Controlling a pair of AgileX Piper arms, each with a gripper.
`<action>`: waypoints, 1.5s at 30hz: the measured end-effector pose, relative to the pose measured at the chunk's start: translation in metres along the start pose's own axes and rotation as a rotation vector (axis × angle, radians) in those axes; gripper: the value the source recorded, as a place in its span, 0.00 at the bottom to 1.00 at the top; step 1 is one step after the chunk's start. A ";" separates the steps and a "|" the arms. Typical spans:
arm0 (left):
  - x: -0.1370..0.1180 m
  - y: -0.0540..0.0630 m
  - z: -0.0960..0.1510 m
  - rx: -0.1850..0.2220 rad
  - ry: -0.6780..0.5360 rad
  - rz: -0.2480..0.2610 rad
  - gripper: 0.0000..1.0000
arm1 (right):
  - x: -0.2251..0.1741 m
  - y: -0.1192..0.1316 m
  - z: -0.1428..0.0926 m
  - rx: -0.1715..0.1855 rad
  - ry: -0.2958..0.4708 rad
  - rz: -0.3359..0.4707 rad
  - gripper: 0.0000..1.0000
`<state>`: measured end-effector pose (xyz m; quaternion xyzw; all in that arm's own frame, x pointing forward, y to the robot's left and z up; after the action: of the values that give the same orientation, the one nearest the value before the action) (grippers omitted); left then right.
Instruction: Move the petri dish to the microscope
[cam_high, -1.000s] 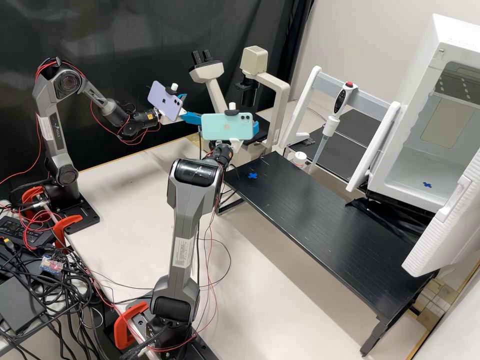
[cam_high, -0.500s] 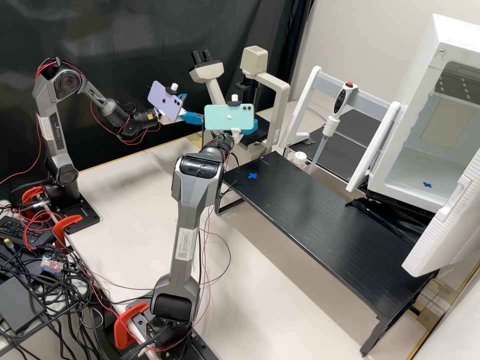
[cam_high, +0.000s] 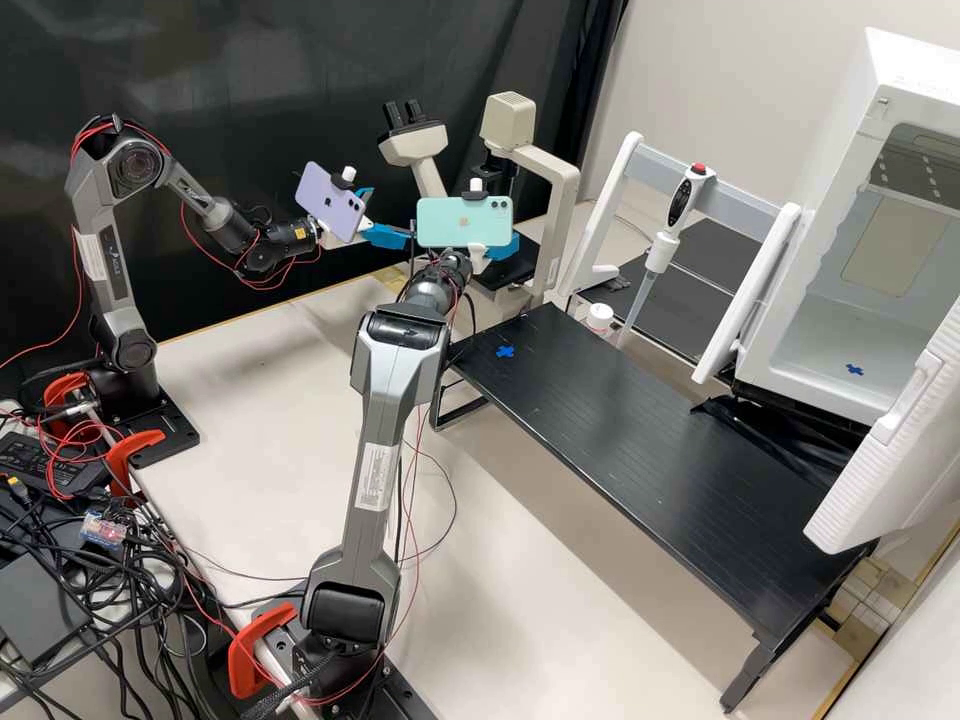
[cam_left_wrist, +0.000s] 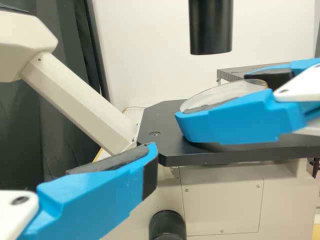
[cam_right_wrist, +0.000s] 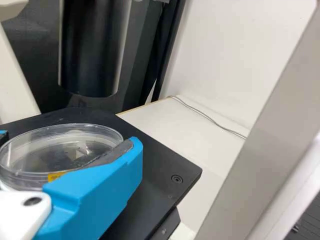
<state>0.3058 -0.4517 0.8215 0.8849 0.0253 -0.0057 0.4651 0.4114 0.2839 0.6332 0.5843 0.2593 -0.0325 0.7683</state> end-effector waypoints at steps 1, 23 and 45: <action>0.000 0.000 0.000 0.000 0.000 0.000 1.00 | 0.002 0.000 -0.001 -0.005 -0.001 -0.004 0.00; 0.000 0.000 0.000 0.000 0.000 0.000 1.00 | 0.020 0.000 -0.002 0.031 0.011 -0.097 0.00; 0.000 0.000 0.000 0.000 0.000 0.000 1.00 | 0.027 0.007 0.021 0.033 0.005 -0.085 0.00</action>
<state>0.3058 -0.4517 0.8215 0.8849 0.0253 -0.0057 0.4651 0.4449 0.2739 0.6312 0.5854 0.2851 -0.0679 0.7559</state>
